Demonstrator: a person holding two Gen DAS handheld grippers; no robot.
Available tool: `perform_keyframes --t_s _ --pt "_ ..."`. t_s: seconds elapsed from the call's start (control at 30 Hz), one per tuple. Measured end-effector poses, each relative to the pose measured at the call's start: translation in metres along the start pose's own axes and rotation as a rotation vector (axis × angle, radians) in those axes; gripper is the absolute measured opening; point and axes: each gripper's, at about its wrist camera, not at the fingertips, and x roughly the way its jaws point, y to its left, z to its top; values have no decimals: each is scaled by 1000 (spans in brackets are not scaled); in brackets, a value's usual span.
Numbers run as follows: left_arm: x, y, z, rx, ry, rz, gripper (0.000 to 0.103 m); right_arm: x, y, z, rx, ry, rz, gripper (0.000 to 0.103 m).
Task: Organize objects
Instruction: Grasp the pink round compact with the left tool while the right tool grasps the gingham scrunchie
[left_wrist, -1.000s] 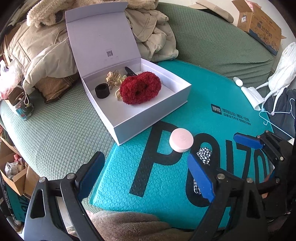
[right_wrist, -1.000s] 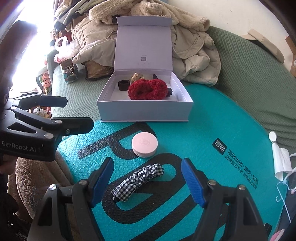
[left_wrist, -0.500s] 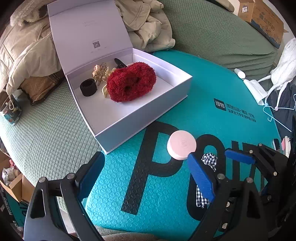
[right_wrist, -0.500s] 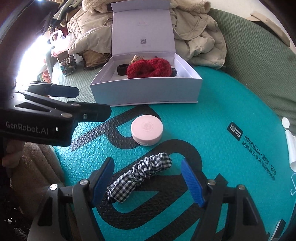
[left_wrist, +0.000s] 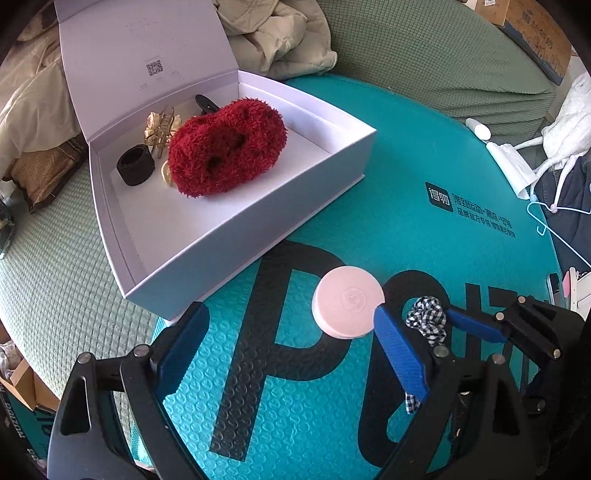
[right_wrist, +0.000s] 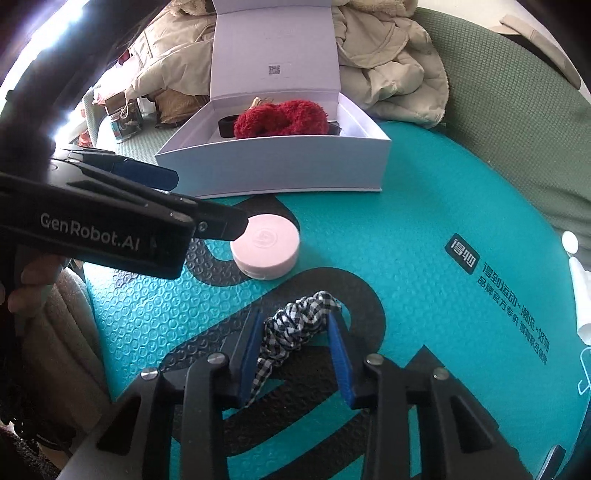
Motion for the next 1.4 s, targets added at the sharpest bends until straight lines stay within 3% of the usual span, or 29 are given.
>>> perform_keyframes --t_s 0.4,0.5,0.73,0.97,1.4 --pt "33 -30 3 91 34 15 90 0 -22 -3 -32 -13 -76 36" --pt "42 -40 1 136 53 48 89 0 -25 -3 -38 -18 -82 36" --pt "48 -52 1 182 44 79 81 -1 -29 -4 -32 -23 -89 36" --pt "47 -57 2 188 28 11 49 -2 -35 -6 -11 -22 -93 36" --pt "35 -81 -19 255 50 -107 49 -20 -57 -28 34 4 -144 36"
